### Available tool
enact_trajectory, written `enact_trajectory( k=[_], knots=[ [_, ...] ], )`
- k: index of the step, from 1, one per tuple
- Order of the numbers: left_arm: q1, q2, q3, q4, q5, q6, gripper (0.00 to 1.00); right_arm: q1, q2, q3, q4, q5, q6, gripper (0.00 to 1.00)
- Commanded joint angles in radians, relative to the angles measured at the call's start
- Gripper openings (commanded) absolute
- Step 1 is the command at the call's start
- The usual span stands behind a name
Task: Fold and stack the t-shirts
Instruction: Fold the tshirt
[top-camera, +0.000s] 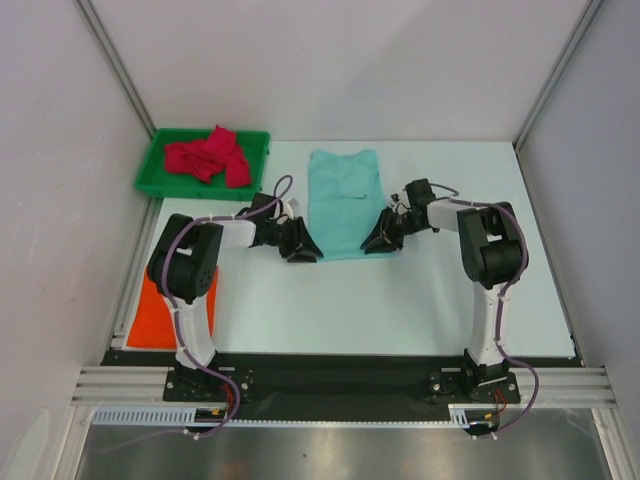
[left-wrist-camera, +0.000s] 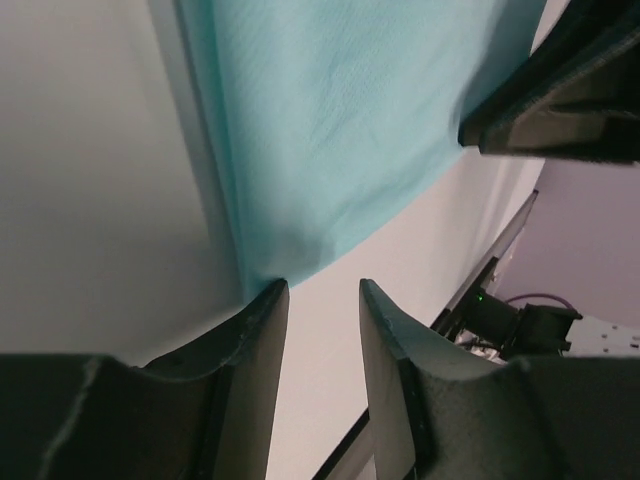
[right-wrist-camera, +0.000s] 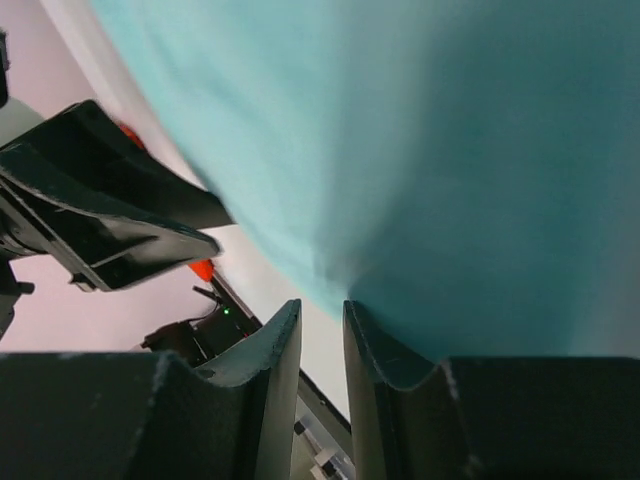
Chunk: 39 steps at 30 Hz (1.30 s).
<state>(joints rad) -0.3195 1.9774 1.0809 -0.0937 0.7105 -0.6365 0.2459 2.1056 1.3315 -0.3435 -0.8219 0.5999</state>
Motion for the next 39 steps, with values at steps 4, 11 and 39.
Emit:
enact_trajectory(
  k=[4,11,39],
  knots=[
    [0.03,-0.07,-0.082,-0.046,-0.068,0.107,0.42,-0.163,-0.05,-0.141,-0.011,-0.002,-0.078,0.29],
    [0.03,-0.19,0.023,-0.133,-0.059,0.127,0.45,-0.214,-0.134,-0.059,-0.028,-0.032,-0.046,0.29],
    [0.12,0.383,0.502,0.223,-0.009,-0.143,0.45,-0.238,0.408,0.472,0.365,-0.003,0.371,0.3]
  ],
)
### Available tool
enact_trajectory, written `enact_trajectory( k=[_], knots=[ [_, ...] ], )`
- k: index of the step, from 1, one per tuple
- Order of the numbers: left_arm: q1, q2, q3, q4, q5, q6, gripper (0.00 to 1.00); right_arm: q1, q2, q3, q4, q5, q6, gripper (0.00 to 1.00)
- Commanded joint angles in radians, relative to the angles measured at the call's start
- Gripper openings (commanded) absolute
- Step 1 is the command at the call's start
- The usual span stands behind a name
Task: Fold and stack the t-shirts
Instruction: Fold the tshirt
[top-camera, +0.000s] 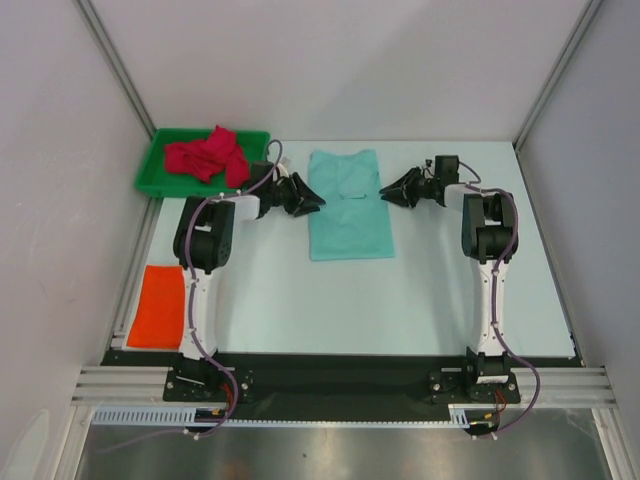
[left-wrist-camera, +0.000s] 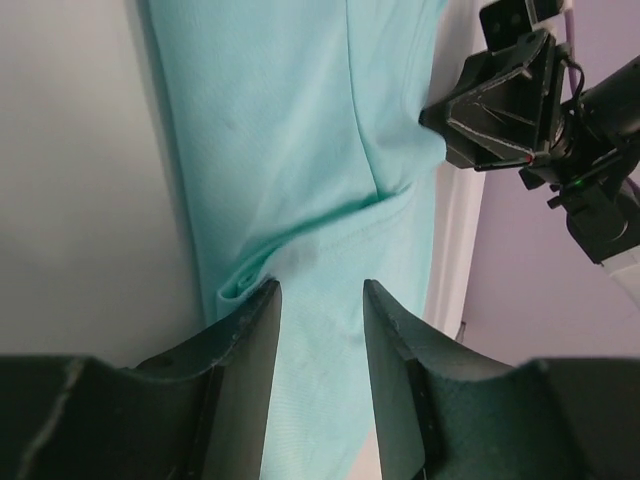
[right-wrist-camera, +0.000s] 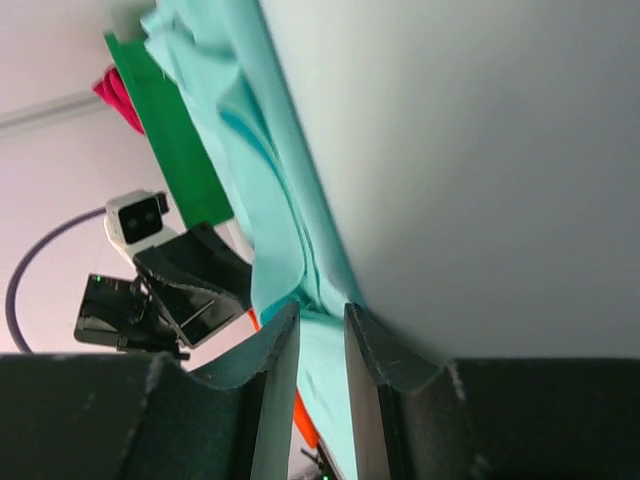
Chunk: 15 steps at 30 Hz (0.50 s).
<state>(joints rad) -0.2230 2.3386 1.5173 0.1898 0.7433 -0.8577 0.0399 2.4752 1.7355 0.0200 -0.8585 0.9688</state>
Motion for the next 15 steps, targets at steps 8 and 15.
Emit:
enact_trajectory(
  k=[8,15],
  knots=[
    [0.022,-0.185,0.117,-0.349,-0.165,0.279,0.47,-0.106,-0.085,0.194,-0.394,0.122,-0.235,0.38],
    [0.017,-0.609,-0.285,-0.345,-0.286,0.214,0.52,-0.112,-0.439,-0.126,-0.571,0.266,-0.346,0.52]
  ],
)
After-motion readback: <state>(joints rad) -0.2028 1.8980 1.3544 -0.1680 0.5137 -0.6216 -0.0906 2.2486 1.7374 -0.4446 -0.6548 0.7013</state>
